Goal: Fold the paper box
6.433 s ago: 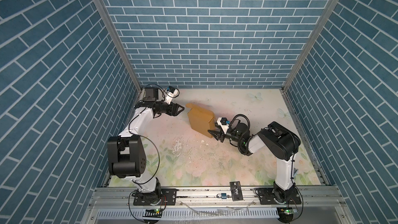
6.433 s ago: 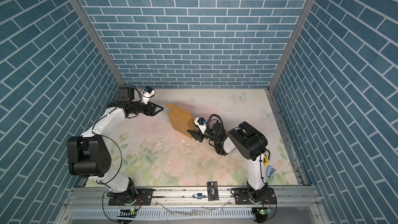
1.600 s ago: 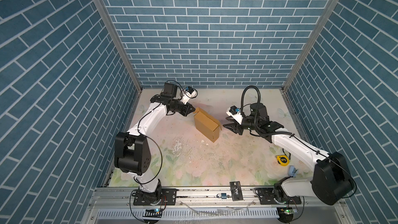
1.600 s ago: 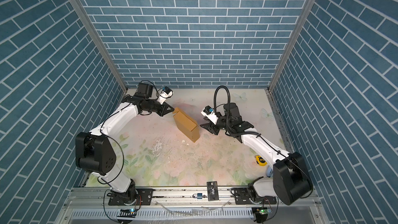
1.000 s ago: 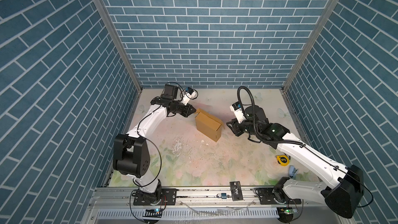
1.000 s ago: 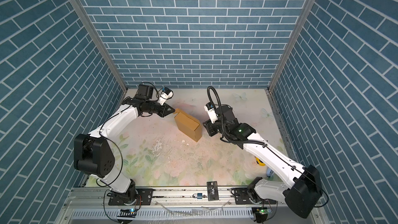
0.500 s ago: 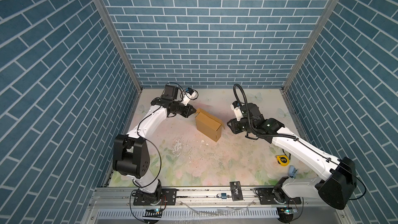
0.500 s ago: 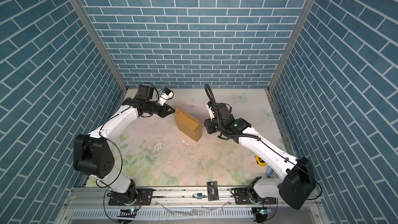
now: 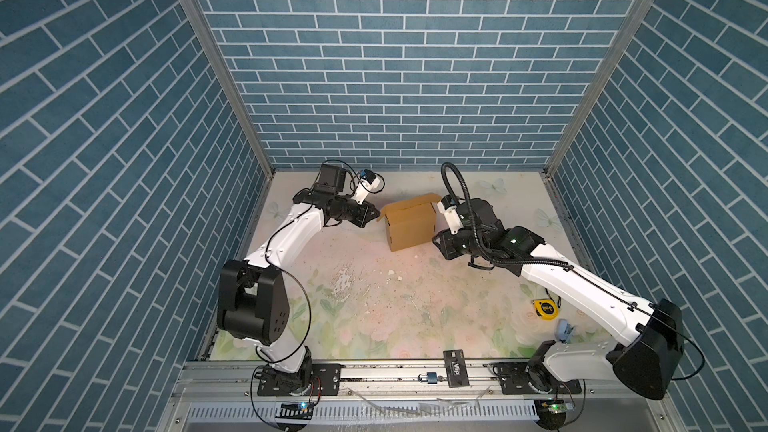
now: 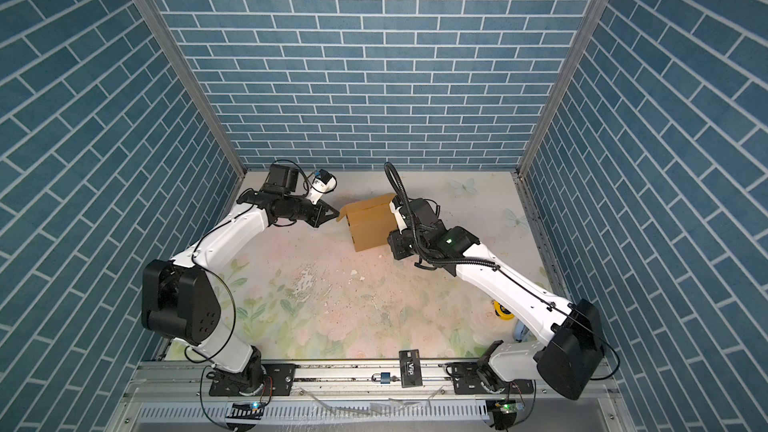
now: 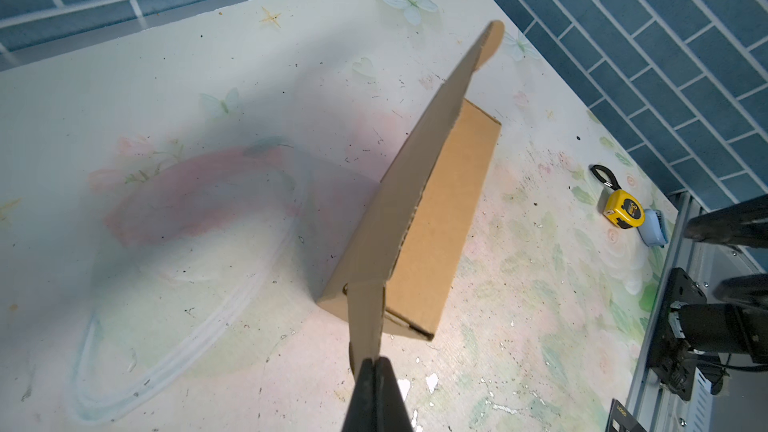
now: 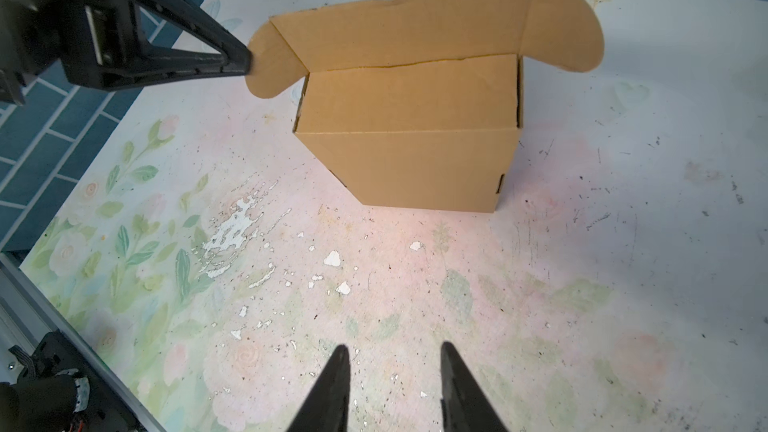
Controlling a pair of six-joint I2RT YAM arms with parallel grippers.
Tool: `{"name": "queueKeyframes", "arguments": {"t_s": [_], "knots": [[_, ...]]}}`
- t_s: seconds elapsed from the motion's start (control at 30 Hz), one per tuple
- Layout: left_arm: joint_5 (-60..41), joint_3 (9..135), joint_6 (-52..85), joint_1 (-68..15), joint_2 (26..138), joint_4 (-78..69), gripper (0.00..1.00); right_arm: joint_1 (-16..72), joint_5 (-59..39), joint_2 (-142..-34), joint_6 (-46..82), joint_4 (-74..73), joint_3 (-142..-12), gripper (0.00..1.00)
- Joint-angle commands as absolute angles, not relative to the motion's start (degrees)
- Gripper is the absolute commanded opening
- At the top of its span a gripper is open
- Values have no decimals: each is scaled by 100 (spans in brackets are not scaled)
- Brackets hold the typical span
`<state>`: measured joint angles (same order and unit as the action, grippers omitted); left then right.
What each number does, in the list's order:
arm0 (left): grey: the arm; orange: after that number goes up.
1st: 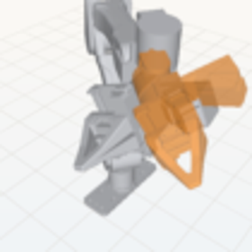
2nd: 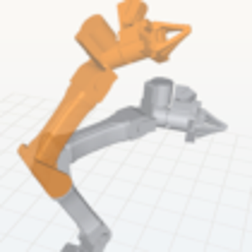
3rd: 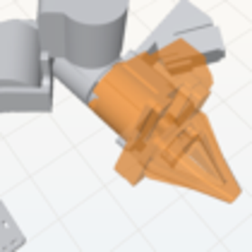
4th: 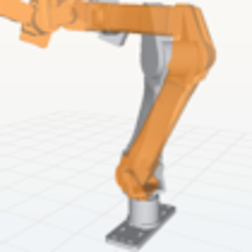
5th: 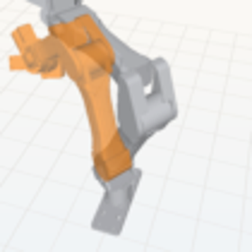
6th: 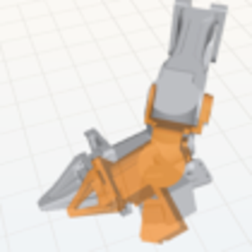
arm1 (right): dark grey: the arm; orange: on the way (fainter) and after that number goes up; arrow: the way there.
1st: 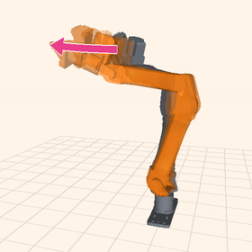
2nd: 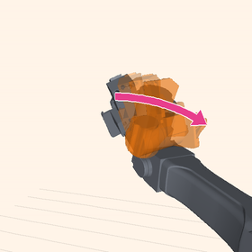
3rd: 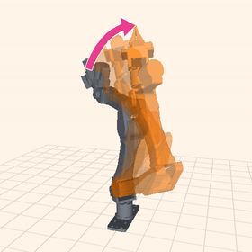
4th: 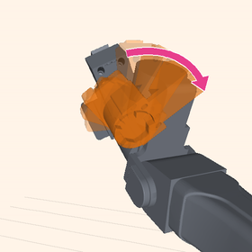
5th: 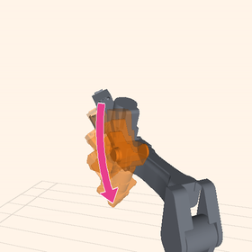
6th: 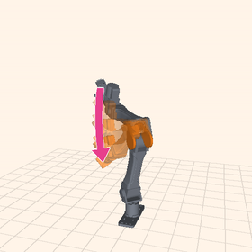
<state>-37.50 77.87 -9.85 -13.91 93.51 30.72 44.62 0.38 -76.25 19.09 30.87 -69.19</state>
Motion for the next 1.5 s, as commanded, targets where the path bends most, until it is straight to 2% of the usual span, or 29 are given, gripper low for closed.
{"name": "queueKeyframes", "arguments": {"t_s": [0.0,0.13,0.23,0.37,0.53,0.67,0.9,1.17,1.47], "knots": [[-3688,7761,-1021,-1440,9279,3128,5,4208,116,-7781,1314,3509,-7372,43],[-3680,7732,-1020,-1463,9363,3041,5,3333,-1274,-8231,486,3766,-7846,46],[-3656,7802,-1029,-1485,9378,3113,5,2865,-2063,-8783,-678,4222,-8481,49],[-3614,7779,-1046,-1493,9405,3064,6,2521,-2572,-9645,-1903,4650,-9328,51],[-3543,7833,-1136,-1494,9389,3167,6,2159,-3015,-10708,-2082,4873,-10578,50],[-3560,7834,-1099,-1520,9426,3134,6,2158,-3371,-11159,-1969,4898,-11030,47],[-3560,7864,-1099,-1555,9483,3140,6,2173,-3568,-11049,-1853,4870,-10800,38],[-3521,7957,-1135,-1642,9563,3202,6,2200,-3471,-10427,-1742,4675,-10100,38],[-3458,8000,-1191,-1696,9575,3267,6,2315,-3304,-10405,-1705,4704,-9882,35]]}}
